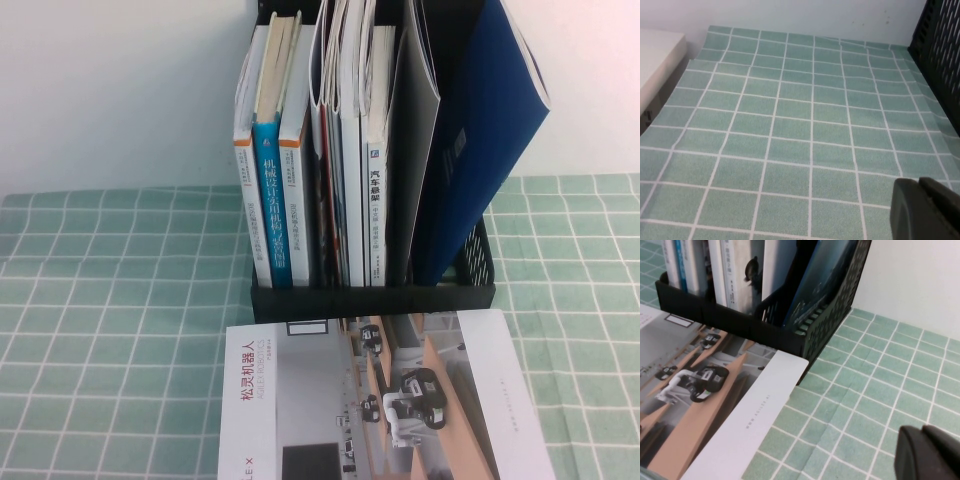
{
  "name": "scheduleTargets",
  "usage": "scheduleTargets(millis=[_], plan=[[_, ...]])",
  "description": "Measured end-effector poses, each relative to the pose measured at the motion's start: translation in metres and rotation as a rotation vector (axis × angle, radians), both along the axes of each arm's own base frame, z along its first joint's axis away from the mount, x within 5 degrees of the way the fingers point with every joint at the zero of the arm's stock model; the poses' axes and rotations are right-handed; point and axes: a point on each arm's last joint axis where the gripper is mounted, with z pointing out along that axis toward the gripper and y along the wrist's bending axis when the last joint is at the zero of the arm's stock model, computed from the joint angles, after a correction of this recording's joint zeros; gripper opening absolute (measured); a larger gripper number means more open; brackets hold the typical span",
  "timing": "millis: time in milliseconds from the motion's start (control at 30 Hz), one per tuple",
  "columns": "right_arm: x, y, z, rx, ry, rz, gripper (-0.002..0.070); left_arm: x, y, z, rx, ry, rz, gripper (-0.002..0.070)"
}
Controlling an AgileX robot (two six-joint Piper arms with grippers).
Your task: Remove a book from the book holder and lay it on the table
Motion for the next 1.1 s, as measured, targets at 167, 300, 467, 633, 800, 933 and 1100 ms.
scheduleTargets(millis=[167,300,467,633,800,933,1100], plan=[[0.0000,0.0000,0.0000,0.000,0.000,0.000,-0.0002,0.0000,0.0006,0.0000,0.021,-0.001,0.001,-0.0003],[0.0000,0.0000,0.0000,0.000,0.000,0.000,-0.0002,0.0000,0.0008,0.0000,0.060,-0.002,-0.018,-0.0003],[0.0000,0.0000,0.0000,0.000,0.000,0.000,-0.0002,0.0000,0.0002,0.0000,0.066,-0.003,-0.033,-0.0003],[-0.0001,0.0001,-0.0001,0.001,0.002,0.001,-0.0002,-0.0001,0.0003,-0.0002,0.068,-0.001,-0.033,-0.0003],[-0.0001,0.0001,-0.0001,0.001,0.002,0.001,-0.0002,0.0000,0.0003,-0.0001,0.070,-0.003,-0.033,-0.0003],[-0.0001,0.0001,-0.0001,0.001,0.002,0.001,-0.0002,0.0000,0.0003,-0.0001,0.070,-0.003,-0.033,-0.0003],[-0.0001,0.0001,-0.0001,0.001,0.002,0.001,-0.0002,-0.0001,0.0003,-0.0002,0.070,-0.001,-0.033,-0.0003]])
